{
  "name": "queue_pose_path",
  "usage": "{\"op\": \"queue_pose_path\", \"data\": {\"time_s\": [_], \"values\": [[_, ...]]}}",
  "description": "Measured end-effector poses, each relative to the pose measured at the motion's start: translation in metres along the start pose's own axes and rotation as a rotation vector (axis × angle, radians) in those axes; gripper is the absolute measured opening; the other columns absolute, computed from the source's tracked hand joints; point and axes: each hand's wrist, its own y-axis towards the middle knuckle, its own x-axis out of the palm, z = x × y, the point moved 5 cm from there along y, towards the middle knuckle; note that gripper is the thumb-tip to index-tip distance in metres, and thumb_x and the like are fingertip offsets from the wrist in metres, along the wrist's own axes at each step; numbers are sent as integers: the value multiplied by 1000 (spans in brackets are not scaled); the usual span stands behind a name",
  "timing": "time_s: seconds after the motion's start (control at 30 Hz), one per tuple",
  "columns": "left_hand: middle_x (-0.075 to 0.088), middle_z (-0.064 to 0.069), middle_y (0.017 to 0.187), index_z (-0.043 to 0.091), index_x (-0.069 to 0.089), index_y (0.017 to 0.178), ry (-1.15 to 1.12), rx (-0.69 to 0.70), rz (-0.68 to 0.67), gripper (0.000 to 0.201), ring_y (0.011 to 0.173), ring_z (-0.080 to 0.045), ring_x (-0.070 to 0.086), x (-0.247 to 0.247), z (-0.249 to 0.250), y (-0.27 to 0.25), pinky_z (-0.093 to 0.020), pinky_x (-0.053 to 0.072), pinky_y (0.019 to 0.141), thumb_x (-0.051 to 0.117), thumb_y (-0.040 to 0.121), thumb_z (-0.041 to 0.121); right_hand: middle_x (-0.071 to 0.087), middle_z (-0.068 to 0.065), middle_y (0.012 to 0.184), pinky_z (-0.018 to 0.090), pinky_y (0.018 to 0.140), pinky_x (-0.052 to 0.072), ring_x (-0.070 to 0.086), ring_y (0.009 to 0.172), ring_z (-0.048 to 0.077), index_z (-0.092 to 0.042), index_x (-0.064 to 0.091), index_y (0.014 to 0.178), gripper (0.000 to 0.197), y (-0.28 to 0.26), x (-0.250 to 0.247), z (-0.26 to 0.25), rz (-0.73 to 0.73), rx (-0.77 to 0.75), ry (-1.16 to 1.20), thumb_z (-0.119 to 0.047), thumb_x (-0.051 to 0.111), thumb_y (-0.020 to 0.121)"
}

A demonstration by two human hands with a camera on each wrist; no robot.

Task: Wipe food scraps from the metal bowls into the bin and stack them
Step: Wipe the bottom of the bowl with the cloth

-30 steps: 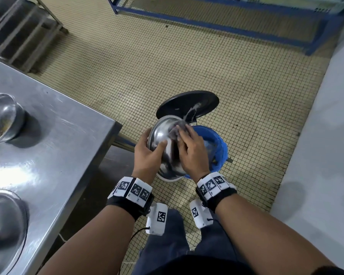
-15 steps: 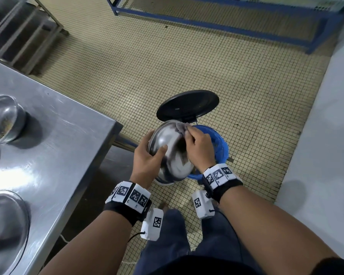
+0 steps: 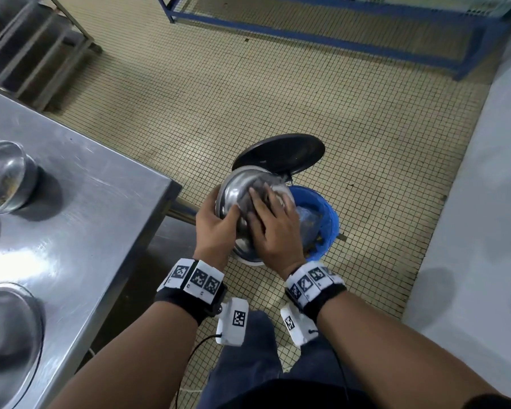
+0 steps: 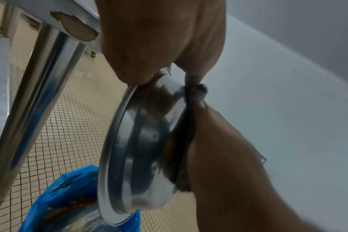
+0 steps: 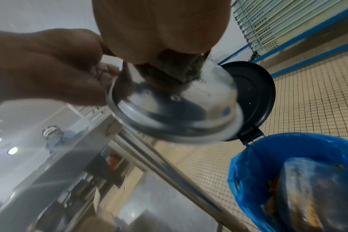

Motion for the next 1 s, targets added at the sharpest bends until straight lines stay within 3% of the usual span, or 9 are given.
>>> {"op": "queue_pose_path", "data": {"time_s": [0.07, 0.13, 0.27, 0.43, 0.57, 0.7, 0.8, 0.93, 1.0], "values": [[71, 3, 121, 21, 59, 141, -18, -26, 15, 46, 113, -17, 72, 2, -1, -2, -36, 63, 93, 71, 98, 13, 27, 6, 167, 47, 125, 16, 15, 156, 29, -26, 39, 156, 54, 14, -2, -3, 0, -26, 60, -45, 29, 107], [71, -2, 124, 21, 60, 140, -54, -44, 30, 45, 115, -21, 72, 2, 0, 0, -39, 63, 91, 71, 97, 12, 19, 3, 169, 45, 127, 14, 6, 158, 20, -26, 32, 158, 55, 7, 2, 0, -50, -30, 124, -46, 27, 108], [68, -9, 128, 20, 63, 133, -129, -39, 42, 36, 110, -30, 73, -4, 8, 5, -42, 66, 79, 68, 99, 10, 15, -1, 170, 48, 126, 19, 7, 157, 17, -30, 23, 161, 58, -32, 15, 7, -70, 5, 139, -52, 24, 107], [70, -6, 124, 22, 61, 133, -125, -26, 31, 39, 108, -23, 74, 4, 5, 3, -28, 63, 77, 67, 99, 4, 14, -1, 170, 43, 127, 9, 2, 158, 18, -33, 23, 160, 56, -2, 12, 3, -55, 47, 142, -50, 25, 107], [70, -11, 126, 16, 61, 137, -178, -54, 75, 40, 111, -28, 74, 2, 8, 9, -40, 65, 84, 69, 99, 10, 14, 3, 170, 46, 126, 14, 5, 158, 24, -32, 23, 160, 55, -14, 14, 7, -8, -83, 62, -48, 28, 108], [66, -10, 130, 17, 56, 145, -178, -60, 108, 49, 116, -27, 69, -5, 8, 15, -27, 64, 75, 70, 99, 14, -7, -10, 171, 52, 125, 13, -12, 157, 17, -45, 5, 161, 60, -44, 29, 35, -73, 138, 247, -54, 26, 106], [66, -11, 133, 16, 58, 144, -174, -44, 70, 47, 117, -27, 68, -6, 8, 14, -25, 63, 75, 70, 99, 15, -7, -13, 170, 49, 127, 12, -5, 157, 10, -44, 6, 160, 60, -33, 24, 46, -12, 251, 404, -57, 24, 105], [72, -8, 125, 14, 63, 136, -99, 6, -29, 39, 114, -24, 72, -6, 8, 11, -31, 64, 85, 71, 98, 13, 14, -11, 169, 37, 126, 17, 15, 148, -2, -33, 13, 162, 61, 1, 3, 61, 80, 359, 484, -48, 34, 107], [74, -6, 119, 17, 65, 131, -57, 28, -88, 36, 110, -24, 74, -3, 9, 8, -36, 64, 87, 74, 96, 13, 23, -6, 167, 35, 124, 21, 21, 145, -1, -30, 21, 160, 59, 19, -7, 61, 77, 348, 462, -48, 36, 107]]}}
